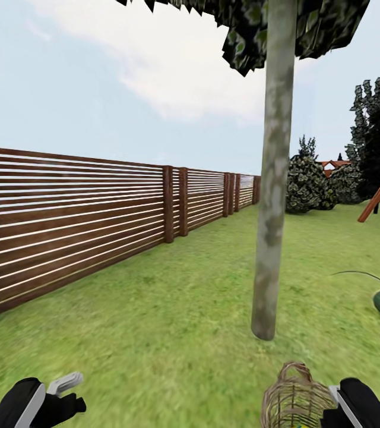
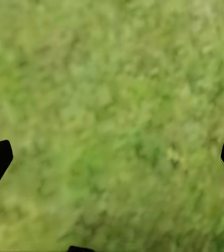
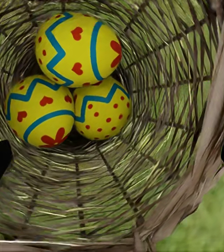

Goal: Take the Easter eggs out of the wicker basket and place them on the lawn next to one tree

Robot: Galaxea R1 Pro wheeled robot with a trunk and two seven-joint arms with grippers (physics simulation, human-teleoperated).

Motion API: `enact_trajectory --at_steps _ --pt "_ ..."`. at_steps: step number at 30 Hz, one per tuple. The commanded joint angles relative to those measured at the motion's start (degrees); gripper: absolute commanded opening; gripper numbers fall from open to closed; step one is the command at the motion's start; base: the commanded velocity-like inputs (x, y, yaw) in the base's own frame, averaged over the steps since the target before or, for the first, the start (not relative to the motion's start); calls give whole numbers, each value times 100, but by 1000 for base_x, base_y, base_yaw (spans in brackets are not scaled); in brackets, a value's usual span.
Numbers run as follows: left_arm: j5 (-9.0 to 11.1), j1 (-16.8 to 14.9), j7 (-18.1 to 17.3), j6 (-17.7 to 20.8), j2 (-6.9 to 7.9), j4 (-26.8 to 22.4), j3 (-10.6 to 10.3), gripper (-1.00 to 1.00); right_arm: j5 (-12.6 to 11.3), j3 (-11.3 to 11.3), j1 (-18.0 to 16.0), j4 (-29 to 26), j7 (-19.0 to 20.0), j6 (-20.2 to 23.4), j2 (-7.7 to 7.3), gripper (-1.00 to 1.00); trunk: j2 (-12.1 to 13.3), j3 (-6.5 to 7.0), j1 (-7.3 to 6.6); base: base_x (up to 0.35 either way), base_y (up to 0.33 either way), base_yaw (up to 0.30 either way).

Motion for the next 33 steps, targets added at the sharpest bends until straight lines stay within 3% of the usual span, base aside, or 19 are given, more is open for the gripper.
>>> enact_trajectory --at_steps 1,17,29,33 --pt "-36 -3 -42 28 -3 -4 17 100 -5 24 -3 -6 11 24 -8 100 -3 -8 3 334 17 0" --pt "-27 -3 -39 -3 -87 -3 0 100 -11 29 -3 -6 11 24 -34 100 -3 -8 3 206 2 0" --pt "-25 -3 -39 -6 -92 -7 0 100 -11 31 -3 -6 11 24 -26 100 -3 -8 3 17 0 0" --pt "-19 -3 -47 -2 -92 -5 0 100 -11 29 -3 -6 11 24 -29 100 -164 -80 90 0 0 0"
